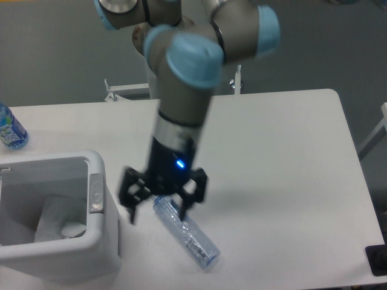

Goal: Place the trash in the trash can
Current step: 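Move the gripper back and lower it over the clear water bottle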

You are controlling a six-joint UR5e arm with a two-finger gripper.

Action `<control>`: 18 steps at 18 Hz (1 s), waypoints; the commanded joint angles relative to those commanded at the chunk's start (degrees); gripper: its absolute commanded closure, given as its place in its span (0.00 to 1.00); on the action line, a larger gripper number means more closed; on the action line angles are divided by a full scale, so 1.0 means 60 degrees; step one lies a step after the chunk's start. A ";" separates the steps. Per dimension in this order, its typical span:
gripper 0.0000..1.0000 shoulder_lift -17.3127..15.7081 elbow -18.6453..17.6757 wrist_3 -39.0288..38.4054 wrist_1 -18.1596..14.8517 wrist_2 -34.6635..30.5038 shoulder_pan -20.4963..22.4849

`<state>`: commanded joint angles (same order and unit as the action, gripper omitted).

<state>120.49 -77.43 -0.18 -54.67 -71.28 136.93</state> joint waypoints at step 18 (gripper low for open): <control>0.00 0.1935 -0.0014 0.0044 0.0308 -0.2211 -0.0453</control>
<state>132.10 -77.52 0.09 -52.82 -84.55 134.21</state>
